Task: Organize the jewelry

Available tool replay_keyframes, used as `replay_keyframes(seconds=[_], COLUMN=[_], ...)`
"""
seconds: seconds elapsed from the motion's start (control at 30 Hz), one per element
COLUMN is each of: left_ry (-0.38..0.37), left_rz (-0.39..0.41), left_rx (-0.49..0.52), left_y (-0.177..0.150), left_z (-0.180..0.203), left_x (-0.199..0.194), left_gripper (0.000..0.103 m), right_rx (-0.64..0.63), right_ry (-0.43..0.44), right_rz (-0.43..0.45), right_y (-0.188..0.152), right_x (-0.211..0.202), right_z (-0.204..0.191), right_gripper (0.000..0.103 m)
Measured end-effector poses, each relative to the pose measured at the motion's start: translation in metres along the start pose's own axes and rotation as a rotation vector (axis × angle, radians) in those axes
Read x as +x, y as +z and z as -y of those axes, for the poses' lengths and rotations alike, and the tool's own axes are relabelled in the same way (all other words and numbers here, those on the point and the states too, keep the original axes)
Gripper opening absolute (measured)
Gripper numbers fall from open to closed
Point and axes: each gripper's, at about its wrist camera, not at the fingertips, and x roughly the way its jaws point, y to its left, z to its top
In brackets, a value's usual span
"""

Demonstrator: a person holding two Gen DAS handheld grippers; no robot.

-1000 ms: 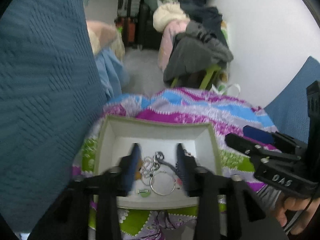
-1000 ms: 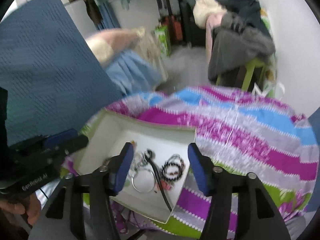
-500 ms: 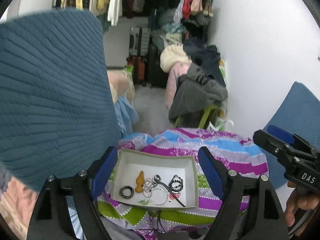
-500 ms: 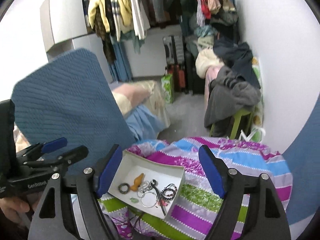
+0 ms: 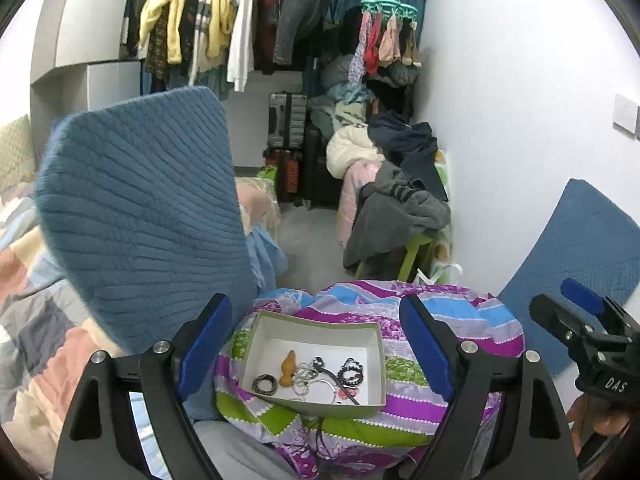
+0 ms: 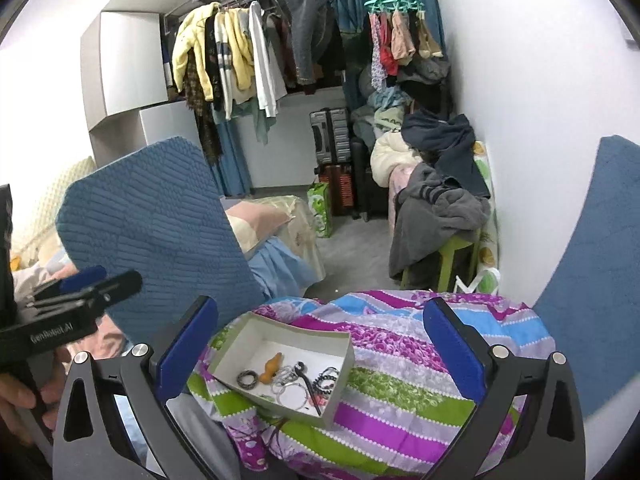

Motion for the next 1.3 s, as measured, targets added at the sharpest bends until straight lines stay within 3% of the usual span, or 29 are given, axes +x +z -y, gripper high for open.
replay_keyframes(seconds=[0.37,0.63,1.3], left_ry=[0.007,-0.005,0.021], left_rz=[-0.031,-0.08,-0.131], left_rx=[-0.01,-0.017,-0.016], left_y=[-0.037,-0.063,-0.1], left_z=[-0.005,-0.013,-0.03], left_x=[-0.008,0.01,0.044], left_gripper=[0.086,0.086,0.086], right_rx=[0.016,0.037,0.04], right_ry=[-0.033,-0.084,-0.099], right_rz=[0.012,-0.032,-0.08], right_y=[-0.041,-0.072,-0.118], right_x=[-0.022,-0.005,0.029], right_z=[-0.005,-0.008,-0.008], right_gripper=[0.103,0.103,0.103])
